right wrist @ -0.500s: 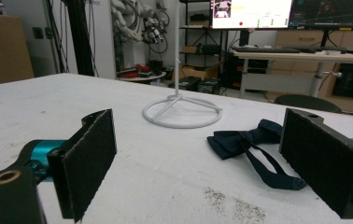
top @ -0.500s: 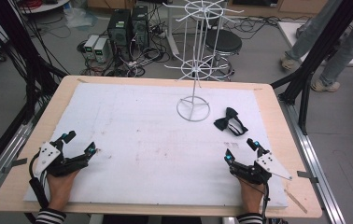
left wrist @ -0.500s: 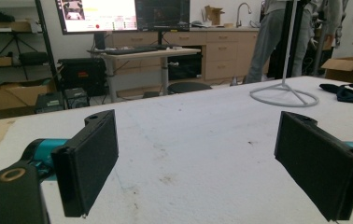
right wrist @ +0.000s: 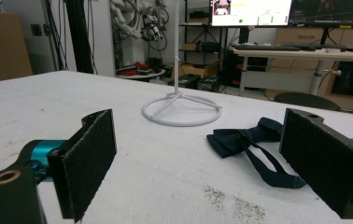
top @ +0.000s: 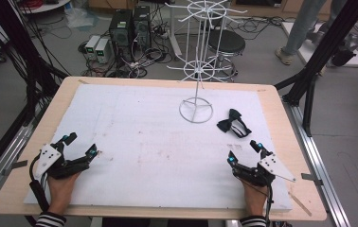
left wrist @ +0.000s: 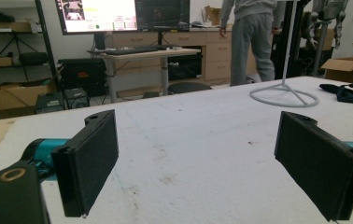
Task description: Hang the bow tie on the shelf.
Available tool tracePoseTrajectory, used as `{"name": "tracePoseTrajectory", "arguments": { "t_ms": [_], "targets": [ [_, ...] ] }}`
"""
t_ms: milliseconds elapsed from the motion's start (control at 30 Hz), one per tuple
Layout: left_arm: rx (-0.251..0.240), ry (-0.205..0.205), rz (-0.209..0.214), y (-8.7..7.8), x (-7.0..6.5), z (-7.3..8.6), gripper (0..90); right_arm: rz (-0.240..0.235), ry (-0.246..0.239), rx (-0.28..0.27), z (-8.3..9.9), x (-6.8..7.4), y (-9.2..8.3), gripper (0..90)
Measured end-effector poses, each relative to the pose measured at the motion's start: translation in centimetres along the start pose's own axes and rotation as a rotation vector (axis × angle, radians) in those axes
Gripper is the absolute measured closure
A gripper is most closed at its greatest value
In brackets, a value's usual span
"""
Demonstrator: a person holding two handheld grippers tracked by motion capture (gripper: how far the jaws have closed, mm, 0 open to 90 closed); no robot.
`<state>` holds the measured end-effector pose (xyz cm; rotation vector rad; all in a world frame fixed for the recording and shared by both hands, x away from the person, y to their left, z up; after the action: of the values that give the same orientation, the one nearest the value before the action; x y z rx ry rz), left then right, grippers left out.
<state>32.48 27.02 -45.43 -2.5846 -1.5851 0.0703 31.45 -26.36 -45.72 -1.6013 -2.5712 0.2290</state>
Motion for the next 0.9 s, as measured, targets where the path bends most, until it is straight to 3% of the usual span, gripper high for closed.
{"name": "tracePoseTrajectory", "arguments": {
  "t_ms": [667, 900],
  "targets": [
    [0.007, 0.005, 0.000, 0.03, 0.00, 0.01, 14.0, 0.018, 0.005, 0.004, -0.05, -0.22, 0.14, 10.3],
    [0.007, 0.005, 0.000, 0.03, 0.01, 0.01, 14.0, 0.028, 0.038, 0.034, -0.07, -0.50, 0.38, 10.3]
  ]
}}
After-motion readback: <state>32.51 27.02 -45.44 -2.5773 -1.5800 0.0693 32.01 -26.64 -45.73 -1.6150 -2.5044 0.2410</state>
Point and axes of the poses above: each handheld gripper's, and its own axes: y roughly forward along the jaws, z roughly out of its underside, x roughly to its left, the point moved 6 cm from there along y, roughly forward along the jaws, and after that the axes turned 7 degrees about x, right-handed, at the moved point
